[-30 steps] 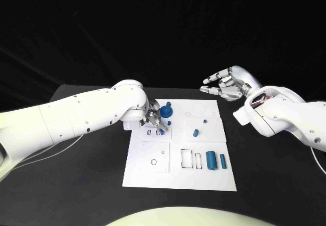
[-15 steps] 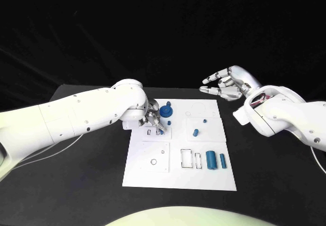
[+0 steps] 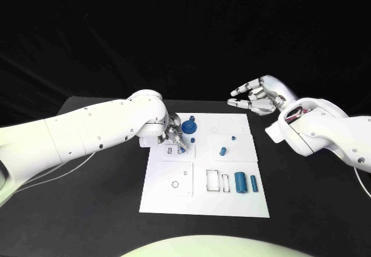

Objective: Assemble the parts on the task board

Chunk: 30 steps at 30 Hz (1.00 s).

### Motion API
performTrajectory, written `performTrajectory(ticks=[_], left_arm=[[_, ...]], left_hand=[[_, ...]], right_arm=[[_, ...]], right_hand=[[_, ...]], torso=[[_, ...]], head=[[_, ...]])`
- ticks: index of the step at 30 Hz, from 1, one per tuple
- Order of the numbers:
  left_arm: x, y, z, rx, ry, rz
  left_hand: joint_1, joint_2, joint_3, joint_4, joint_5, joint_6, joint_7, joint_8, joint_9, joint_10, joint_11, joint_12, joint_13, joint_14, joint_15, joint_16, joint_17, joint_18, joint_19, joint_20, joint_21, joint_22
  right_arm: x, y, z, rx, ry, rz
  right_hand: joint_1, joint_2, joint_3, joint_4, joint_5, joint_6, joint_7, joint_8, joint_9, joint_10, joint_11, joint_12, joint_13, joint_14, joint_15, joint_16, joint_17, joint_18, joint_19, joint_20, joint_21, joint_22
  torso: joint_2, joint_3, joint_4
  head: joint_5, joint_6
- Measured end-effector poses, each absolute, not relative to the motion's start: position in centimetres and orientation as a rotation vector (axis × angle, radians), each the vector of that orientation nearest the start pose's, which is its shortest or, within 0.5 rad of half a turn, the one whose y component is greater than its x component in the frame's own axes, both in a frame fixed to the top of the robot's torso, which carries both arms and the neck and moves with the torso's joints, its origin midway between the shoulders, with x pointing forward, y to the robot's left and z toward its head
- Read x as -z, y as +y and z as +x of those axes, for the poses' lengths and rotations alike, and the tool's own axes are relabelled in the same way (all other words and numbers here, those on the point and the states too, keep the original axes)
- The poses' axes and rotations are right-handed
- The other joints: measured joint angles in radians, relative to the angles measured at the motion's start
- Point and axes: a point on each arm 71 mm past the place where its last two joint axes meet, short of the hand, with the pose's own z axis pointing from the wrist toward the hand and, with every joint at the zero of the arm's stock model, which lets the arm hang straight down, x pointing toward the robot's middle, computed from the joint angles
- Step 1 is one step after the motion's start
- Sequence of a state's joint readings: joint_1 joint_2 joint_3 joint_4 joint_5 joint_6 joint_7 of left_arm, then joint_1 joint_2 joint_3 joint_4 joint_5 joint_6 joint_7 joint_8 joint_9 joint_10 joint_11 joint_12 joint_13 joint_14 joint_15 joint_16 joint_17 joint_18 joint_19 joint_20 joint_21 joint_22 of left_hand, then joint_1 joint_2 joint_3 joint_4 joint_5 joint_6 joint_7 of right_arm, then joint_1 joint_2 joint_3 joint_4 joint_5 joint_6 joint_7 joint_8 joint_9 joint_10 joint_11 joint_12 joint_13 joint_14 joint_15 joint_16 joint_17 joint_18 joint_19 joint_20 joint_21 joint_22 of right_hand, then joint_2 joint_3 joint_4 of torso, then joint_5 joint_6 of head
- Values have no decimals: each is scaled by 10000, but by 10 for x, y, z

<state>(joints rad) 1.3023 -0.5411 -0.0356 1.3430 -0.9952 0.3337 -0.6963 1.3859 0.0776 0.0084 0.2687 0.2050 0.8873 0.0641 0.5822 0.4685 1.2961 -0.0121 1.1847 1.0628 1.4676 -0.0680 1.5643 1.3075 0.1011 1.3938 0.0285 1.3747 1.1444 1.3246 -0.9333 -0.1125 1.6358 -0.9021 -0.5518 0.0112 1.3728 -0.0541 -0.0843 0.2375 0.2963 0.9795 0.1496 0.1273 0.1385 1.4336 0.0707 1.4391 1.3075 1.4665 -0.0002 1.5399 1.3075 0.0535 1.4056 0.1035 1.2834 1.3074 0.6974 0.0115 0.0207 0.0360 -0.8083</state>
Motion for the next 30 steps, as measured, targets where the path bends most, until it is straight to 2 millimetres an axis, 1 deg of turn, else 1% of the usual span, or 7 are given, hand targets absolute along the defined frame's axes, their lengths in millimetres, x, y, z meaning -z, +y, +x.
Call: performTrajectory(ticks=[8, 11, 13, 16, 24, 27, 30], left_arm=[[194, 119, 509, 3404, 24858, -455], [194, 119, 509, 3475, 24912, -539], [194, 119, 509, 3502, 24950, -582], [196, 120, 509, 3532, 25017, -651], [198, 129, 509, 3535, 25130, -981], [198, 133, 509, 3558, 25158, -1169], [198, 137, 509, 3628, 25155, -1411]], left_hand=[[511, -254, 1185, 8, 22, -70, 75, -590, -461, -123, 123, -234, -231, 0, 1, 0, -1, 0, 0, 0, 40, 35], [715, -459, 1848, -30, 17, -50, 166, -815, -674, -197, 160, -350, -318, -1, 2, 0, -1, 0, -37, 37, 41, 39], [729, -762, 2474, 55, 18, 9, 251, -966, -828, -213, 145, -425, -365, -17, 93, 0, -1, -1, -57, 57, 40, 39], [545, -1136, 3263, 162, 18, 83, 320, -1047, -913, -214, 145, -466, -424, -17, 93, 0, -1, 0, -72, 73, 40, 38], [-20, -1856, 4966, 139, 10, 213, 412, -1073, -967, -159, 201, -469, -446, -16, 93, 0, -2, 0, -70, 147, 40, 74], [-244, -2015, 5328, 50, 10, 225, 425, -1025, -947, -159, 201, -469, -446, -17, 93, 0, -2, -1, -54, 163, 40, 92], [-515, -2050, 5563, -110, 8, 226, 425, -894, -864, -119, 233, -468, -436, -17, 93, 0, -2, -1, -54, 162, 79, 92]], right_arm=[[136, -223, 479, -9147, 15098, 3478], [136, -223, 479, -9150, 15110, 3472], [136, -223, 479, -9151, 15118, 3468], [136, -223, 479, -9151, 15130, 3465], [136, -223, 480, -9147, 15158, 3461], [137, -223, 480, -9148, 15173, 3461], [137, -223, 480, -9147, 15185, 3460]], right_hand=[[0, 0, 0, 0, 0, 0, 0, 0, 0, 0, 0, 0, 0, 0, 0, 0, 0, 0, 0, 0, 0, -1], [0, 0, 0, 0, 0, 0, 0, 0, 0, 0, 0, 0, 0, 0, 0, 0, 0, 0, 0, 0, 0, -1], [0, 0, 0, 0, 0, 0, 0, 0, 0, 0, 0, 0, 0, 0, 0, 0, -1, 0, 0, 0, 0, -1], [0, 0, 0, 0, 0, 0, 0, 0, 0, 0, 0, 0, 0, 0, 0, 0, 0, 0, 0, 0, 0, 7], [0, 0, 0, 0, 0, 0, 0, 0, 0, 0, 0, 0, 0, 0, 0, 0, -1, 0, 0, 0, 0, 6], [0, 0, 1, 0, 0, 0, 0, 0, 0, 0, 0, 0, 0, 0, 0, 0, -1, 0, 0, 0, 0, 6], [0, 0, 0, 0, 0, 0, 0, 0, 0, 0, 0, 0, 0, 0, 0, 0, -1, 0, 0, 0, 0, 5]], torso=[[-3, -1, 2], [-2, -2, 2], [-2, -2, 2], [-1, -2, 2], [8, -1, 2], [10, 1, 4], [10, 7, 9]], head=[[16, 7], [24, 15], [28, 17], [35, 25], [79, 25], [81, 25], [87, 15]])
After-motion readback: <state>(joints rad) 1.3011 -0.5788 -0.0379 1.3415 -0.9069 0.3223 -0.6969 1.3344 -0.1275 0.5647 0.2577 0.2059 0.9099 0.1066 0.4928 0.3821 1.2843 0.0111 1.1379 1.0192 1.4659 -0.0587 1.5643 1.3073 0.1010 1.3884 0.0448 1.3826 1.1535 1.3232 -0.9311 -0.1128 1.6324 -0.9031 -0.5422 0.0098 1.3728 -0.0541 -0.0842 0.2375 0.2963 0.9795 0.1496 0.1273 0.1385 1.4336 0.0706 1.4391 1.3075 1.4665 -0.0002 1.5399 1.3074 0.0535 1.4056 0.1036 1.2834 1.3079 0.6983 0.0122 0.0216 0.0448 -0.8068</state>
